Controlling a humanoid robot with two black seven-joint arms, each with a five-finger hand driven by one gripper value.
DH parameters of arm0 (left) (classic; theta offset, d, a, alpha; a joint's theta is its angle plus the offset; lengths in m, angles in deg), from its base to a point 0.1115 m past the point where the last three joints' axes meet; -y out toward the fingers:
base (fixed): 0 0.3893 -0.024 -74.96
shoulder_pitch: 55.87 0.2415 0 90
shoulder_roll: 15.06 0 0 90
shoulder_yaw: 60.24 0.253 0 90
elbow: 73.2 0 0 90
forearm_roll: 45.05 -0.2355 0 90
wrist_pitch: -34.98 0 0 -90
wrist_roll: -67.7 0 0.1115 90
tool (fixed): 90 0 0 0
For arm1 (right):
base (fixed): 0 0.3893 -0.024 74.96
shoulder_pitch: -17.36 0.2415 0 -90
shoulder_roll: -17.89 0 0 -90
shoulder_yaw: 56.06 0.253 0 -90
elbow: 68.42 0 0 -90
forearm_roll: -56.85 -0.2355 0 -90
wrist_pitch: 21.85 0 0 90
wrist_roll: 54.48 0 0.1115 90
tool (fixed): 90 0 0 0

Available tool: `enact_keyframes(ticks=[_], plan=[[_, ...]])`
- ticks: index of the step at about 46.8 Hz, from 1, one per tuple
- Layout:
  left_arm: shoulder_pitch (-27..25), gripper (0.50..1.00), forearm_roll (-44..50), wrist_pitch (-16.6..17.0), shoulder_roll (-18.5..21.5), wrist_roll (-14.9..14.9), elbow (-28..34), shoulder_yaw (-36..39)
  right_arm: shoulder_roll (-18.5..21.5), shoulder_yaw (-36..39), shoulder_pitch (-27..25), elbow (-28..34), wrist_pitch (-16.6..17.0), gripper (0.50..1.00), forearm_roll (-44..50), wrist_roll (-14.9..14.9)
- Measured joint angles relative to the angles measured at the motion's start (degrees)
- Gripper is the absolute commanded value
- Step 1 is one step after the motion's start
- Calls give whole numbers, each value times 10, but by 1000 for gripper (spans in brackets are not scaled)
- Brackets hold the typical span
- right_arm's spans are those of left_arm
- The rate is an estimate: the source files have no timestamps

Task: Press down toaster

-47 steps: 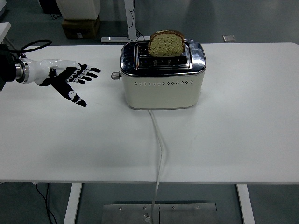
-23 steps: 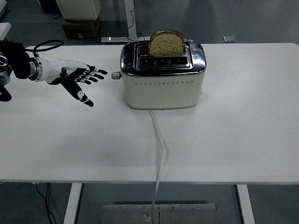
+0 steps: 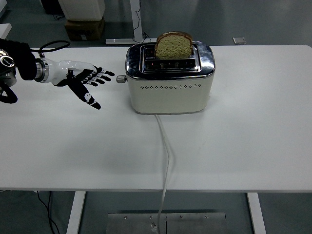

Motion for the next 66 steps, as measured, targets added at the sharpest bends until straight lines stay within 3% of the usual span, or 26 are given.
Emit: enact_keyframes(ticks=[66], plan=[[16, 1000, 1, 4, -33, -1, -19, 0, 0, 0, 0, 0, 0, 1000, 0, 0]])
